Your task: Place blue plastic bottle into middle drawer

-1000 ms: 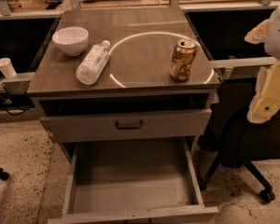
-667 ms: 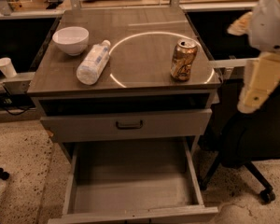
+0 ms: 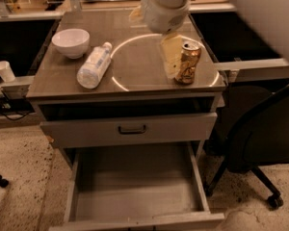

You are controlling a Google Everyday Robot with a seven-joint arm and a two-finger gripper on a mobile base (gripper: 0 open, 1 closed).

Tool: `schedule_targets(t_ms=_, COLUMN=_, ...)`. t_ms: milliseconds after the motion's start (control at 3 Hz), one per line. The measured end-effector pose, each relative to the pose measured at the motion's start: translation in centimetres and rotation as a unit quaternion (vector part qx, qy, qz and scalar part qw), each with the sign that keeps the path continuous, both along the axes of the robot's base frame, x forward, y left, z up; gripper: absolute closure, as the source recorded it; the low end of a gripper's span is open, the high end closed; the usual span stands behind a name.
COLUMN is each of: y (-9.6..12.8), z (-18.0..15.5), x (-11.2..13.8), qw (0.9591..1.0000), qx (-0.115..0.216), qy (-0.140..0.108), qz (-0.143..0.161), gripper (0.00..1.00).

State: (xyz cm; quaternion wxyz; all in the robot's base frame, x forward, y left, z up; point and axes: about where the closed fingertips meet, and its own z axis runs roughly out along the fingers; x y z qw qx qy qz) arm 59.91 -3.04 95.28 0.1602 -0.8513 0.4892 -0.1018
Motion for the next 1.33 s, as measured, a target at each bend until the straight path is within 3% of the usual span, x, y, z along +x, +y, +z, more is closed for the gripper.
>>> schedule_targets(t_ms=333, y=6.6, z=-3.3, x=3.4, qw=0.9959, qx=-0.035, qy=-0.005, qz=0.083, gripper=0.0)
schedule_targets(t_ms=667, y=6.6, z=-3.3, x=3.4, qw=0.9959, qx=-0.035, qy=-0.005, qz=0.083, gripper=0.0)
schedule_targets(t_ms=1000, y=8.2, z=-4.3, x=4.9, qw=0.9874, qx=-0.066, qy=0.013, qz=0.144, gripper=0.0)
schedule_targets(t_ms=1333, y=9.8, z=-5.3, x=6.7, qw=0.9721, qx=-0.089, qy=0.027, qz=0.215, gripper=0.0)
